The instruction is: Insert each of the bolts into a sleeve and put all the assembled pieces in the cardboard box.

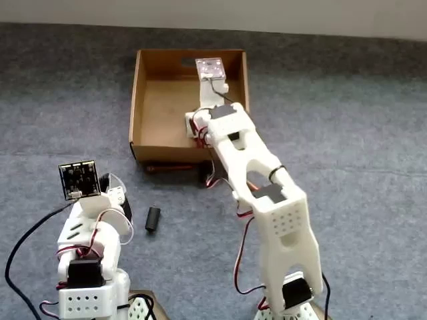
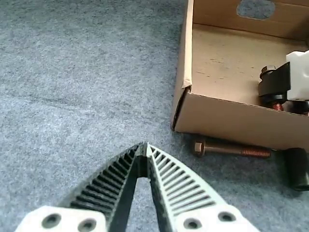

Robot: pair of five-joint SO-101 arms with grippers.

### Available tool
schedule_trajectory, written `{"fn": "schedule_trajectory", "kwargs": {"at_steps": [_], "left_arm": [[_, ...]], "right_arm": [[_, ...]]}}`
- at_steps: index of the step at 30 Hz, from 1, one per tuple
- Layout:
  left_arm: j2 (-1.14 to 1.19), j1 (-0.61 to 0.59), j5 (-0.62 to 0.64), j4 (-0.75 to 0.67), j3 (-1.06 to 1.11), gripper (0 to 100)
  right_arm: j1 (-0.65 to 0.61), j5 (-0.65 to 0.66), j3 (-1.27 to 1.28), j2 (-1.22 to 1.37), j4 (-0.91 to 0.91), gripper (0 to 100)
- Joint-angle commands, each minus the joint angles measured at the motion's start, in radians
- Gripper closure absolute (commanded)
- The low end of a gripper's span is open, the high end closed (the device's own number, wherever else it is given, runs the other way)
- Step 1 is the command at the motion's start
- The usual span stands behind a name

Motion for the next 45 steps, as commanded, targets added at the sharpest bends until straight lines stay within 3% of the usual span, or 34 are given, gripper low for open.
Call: {"fn": "schedule_trajectory", "kwargs": {"at_steps": [1, 9, 14, 18, 25, 31, 39, 45], "left_arm": [[-0.005, -0.001, -0.008, -0.002, -0.004, 99], [-0.005, -0.001, -0.008, -0.002, -0.004, 99], [-0.005, -0.001, -0.008, -0.002, -0.004, 99], [-0.005, -0.001, -0.008, -0.002, -0.004, 99], [-0.005, -0.001, -0.008, -0.002, -0.004, 99], [-0.005, -0.001, -0.008, -0.002, -0.004, 99], [-0.005, -0.001, -0.008, -0.002, -0.002, 99], [-0.005, -0.002, -0.008, -0.002, -0.002, 99]], "right_arm": [[0.047, 0.011, -0.05, -0.01, 0.018, 99.2], [0.042, 0.011, -0.05, -0.01, 0.03, 98.7], [0.041, 0.011, -0.05, -0.012, 0.031, 87.8], [0.03, 0.012, -0.097, -0.013, 0.056, 87.5], [0.025, 0.012, -0.38, -0.013, 0.285, 87.5], [0.027, 0.011, -0.671, -0.012, 0.61, 87.5], [0.028, 0.014, -1.205, -0.002, 0.972, 89.8], [0.024, 0.006, -1.253, -0.001, 0.978, 89.8]]}}
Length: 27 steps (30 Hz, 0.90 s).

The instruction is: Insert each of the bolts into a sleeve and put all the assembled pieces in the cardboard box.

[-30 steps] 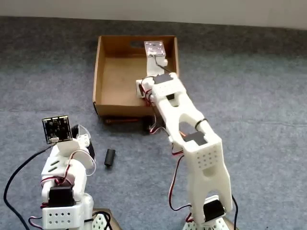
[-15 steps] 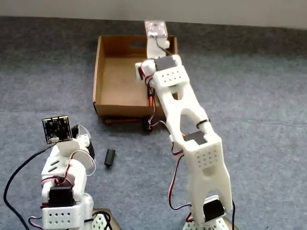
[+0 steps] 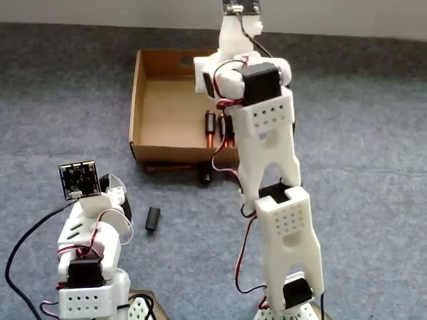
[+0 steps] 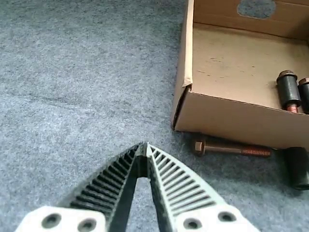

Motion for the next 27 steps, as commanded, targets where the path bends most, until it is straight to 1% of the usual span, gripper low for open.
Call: {"fn": "schedule_trajectory", "kwargs": {"at_steps": [1, 4, 6, 10, 14, 17, 20, 23, 27], "left_arm": [[-0.005, -0.004, -0.008, -0.002, -0.005, 99], [-0.005, -0.002, -0.008, -0.005, 0.01, 99], [-0.005, -0.002, -0.008, -0.034, 0.021, 99], [-0.005, -0.005, -0.008, -0.038, 0.021, 99], [-0.005, -0.005, -0.008, -0.04, 0.021, 99], [-0.005, -0.002, -0.008, -0.041, 0.021, 99], [-0.005, -0.002, -0.008, -0.041, 0.021, 99], [-0.005, -0.002, -0.008, -0.041, 0.021, 99], [-0.005, -0.002, -0.008, -0.041, 0.021, 99]], "right_arm": [[0.002, 0.005, 0.016, -0.015, 0.018, 89.8], [-0.015, 0.005, 0.064, -0.035, 0.018, 89.8], [-0.022, 0.003, 0.074, -0.062, 0.019, 89.9], [-0.031, 0.002, 0.22, -0.183, 0.019, 89.9], [-0.041, -0.049, 0.55, -0.389, 0.015, 89.9], [-0.045, -0.051, 0.779, -0.542, 0.008, 89.9], [-0.053, -0.051, 0.998, -0.665, -0.035, 89.9], [-0.077, -0.051, 1.251, -0.754, -0.139, 89.7], [-0.142, -0.051, 1.581, -0.848, -0.308, 89.6]]}}
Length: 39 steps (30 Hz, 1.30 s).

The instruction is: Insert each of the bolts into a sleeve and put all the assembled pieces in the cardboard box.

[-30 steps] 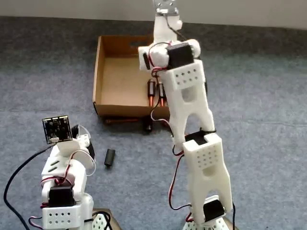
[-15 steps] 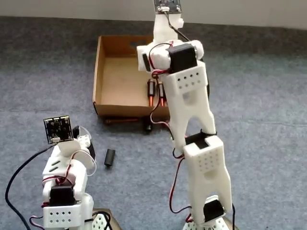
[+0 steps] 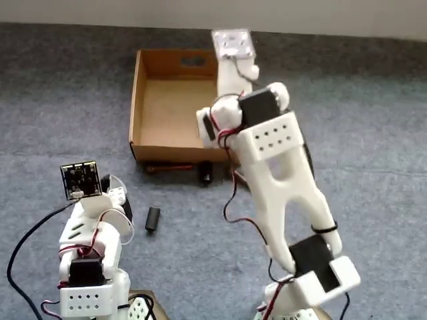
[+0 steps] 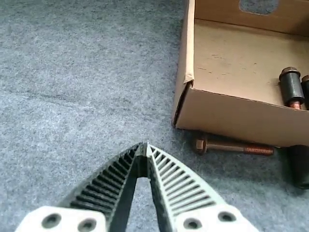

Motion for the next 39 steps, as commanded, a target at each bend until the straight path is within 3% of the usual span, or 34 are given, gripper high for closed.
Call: {"fn": "schedule_trajectory", "kwargs": {"at_steps": [1, 10, 16, 32, 37, 39], "left_arm": [[-0.005, -0.002, -0.008, -0.021, -0.007, 99], [-0.005, -0.002, -0.008, -0.021, -0.007, 99], [-0.005, -0.002, -0.008, -0.021, -0.007, 99], [-0.005, -0.004, -0.008, -0.021, -0.007, 99], [-0.005, -0.004, -0.008, -0.021, -0.007, 99], [-0.005, -0.004, -0.008, -0.021, -0.007, 99]], "right_arm": [[-0.059, -0.011, 0.286, -0.116, -0.16, 89.6], [-0.091, 0.009, 0.619, -0.025, -0.519, 89.6], [-0.09, 0.017, 0.541, 0.096, -0.559, 83.0], [-0.041, 0.02, 0.503, 0.248, -0.719, 83.6], [-0.045, 0.077, 0.503, 0.297, -0.782, 83.8], [-0.041, 0.074, 0.504, 0.306, -0.78, 89.2]]}}
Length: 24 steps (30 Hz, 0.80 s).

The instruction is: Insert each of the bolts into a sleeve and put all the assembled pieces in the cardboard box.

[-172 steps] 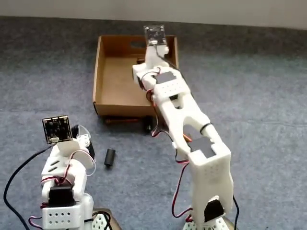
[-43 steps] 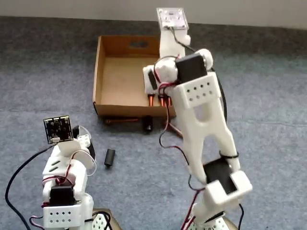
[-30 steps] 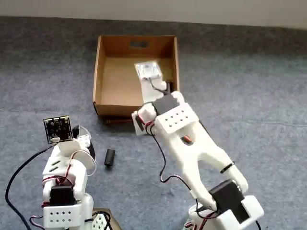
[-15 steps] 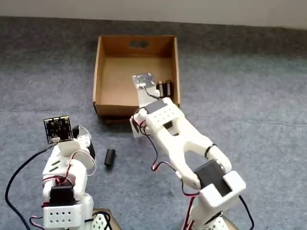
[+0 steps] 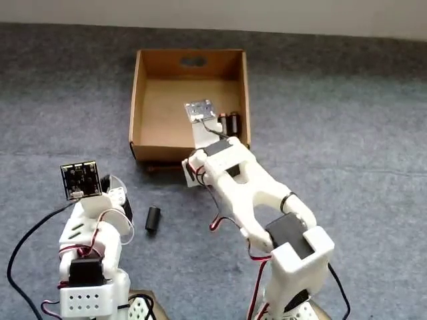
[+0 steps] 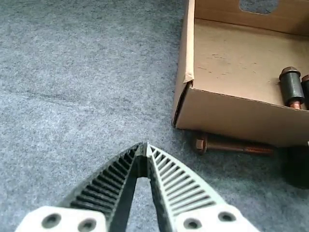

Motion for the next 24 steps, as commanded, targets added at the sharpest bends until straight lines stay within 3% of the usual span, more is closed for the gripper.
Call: {"fn": "schedule_trajectory", "kwargs": {"at_steps": [1, 2, 10, 15, 21, 24], "left_arm": [[-0.005, -0.002, -0.008, -0.021, -0.007, 99], [-0.005, -0.002, -0.008, -0.021, -0.007, 99], [-0.005, -0.002, -0.008, -0.021, -0.007, 99], [-0.005, -0.002, -0.008, -0.021, -0.007, 99], [-0.005, -0.002, -0.008, -0.021, -0.007, 99], [-0.005, -0.002, -0.008, -0.021, -0.007, 99]], "right_arm": [[0.013, 0.015, -0.035, -0.001, -0.024, 94.8], [0.013, 0.018, -0.031, -0.015, -0.024, 99.8], [0.015, 0.026, 0.242, -0.328, 0.004, 99.2], [0.013, 0.18, 0.452, -0.529, 0.015, 99.2], [0.015, 0.33, 0.544, -0.535, 0.124, 99.1], [0.015, 0.331, 0.535, -0.486, 0.163, 92.4]]}}
